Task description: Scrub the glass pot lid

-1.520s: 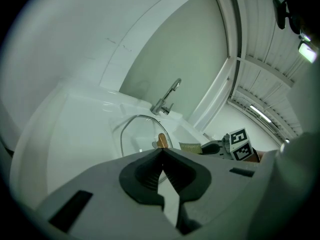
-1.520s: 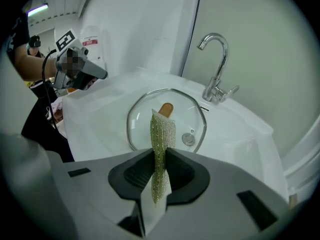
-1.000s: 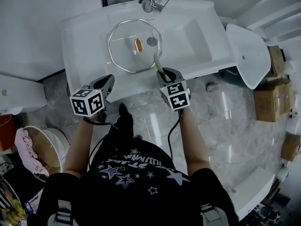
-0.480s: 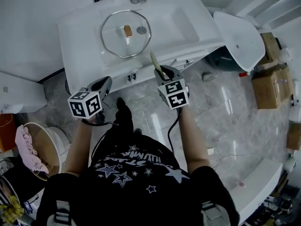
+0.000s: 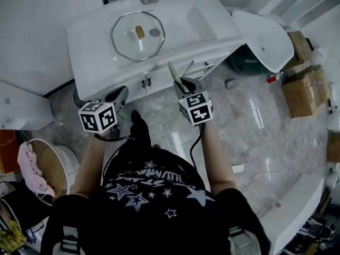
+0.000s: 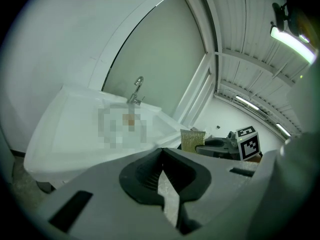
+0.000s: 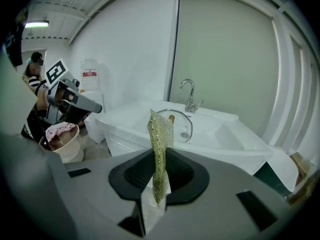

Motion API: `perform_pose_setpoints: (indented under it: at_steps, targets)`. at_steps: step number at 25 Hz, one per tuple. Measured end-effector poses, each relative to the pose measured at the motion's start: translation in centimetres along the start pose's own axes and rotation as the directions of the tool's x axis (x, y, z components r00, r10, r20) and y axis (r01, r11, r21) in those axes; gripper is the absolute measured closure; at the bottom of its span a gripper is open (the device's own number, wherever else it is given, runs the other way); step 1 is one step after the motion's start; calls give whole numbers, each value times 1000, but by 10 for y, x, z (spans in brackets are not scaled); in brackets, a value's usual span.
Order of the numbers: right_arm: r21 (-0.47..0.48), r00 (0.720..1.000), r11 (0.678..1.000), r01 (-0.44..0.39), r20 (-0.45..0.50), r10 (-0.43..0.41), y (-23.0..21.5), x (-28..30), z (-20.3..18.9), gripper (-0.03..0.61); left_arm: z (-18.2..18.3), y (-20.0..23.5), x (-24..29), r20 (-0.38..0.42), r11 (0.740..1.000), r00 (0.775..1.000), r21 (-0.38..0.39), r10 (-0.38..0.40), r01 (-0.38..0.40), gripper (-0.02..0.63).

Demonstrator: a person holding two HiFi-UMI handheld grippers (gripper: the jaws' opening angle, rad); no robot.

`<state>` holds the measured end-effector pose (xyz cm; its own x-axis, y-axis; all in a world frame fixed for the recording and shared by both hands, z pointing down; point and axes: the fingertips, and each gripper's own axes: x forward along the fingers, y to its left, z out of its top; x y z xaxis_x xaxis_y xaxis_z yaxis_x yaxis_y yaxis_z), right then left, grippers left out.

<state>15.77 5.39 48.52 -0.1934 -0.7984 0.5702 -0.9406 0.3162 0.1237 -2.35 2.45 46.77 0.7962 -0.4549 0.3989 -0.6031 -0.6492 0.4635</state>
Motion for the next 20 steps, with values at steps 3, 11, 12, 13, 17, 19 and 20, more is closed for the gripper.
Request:
perform_pose_setpoints:
  at_steps: [3,11,12,13,17,19,20]
  targets:
    - [11,1000,1000,-3,8,3,4,-6,0,517,-1,-6,-4,8,1000,1000,11,8,-8,606]
    - [36,997,998,-58,45,57,18,-15,3,517,5,-16,-16,57,992,994,84,92,-97,606]
    - [45,997,997,-67,47,65,20,-15,2,517,5,-16,-18,64,988,992,100,109,-115,606]
    - [53,996,996,-77,49,74,23,-14,0,517,4,-16,-20,67,985,990,116,123,-130,606]
    - [64,992,991,-118,45,115,35,-9,-5,517,-1,-12,-25,63,981,988,126,143,-150,606]
    - [70,990,988,-139,44,136,37,-5,-5,517,-4,-7,-24,58,981,987,118,149,-155,606]
    - [73,989,986,-147,43,144,38,-2,-4,517,-5,-4,-23,53,981,987,116,153,-158,606]
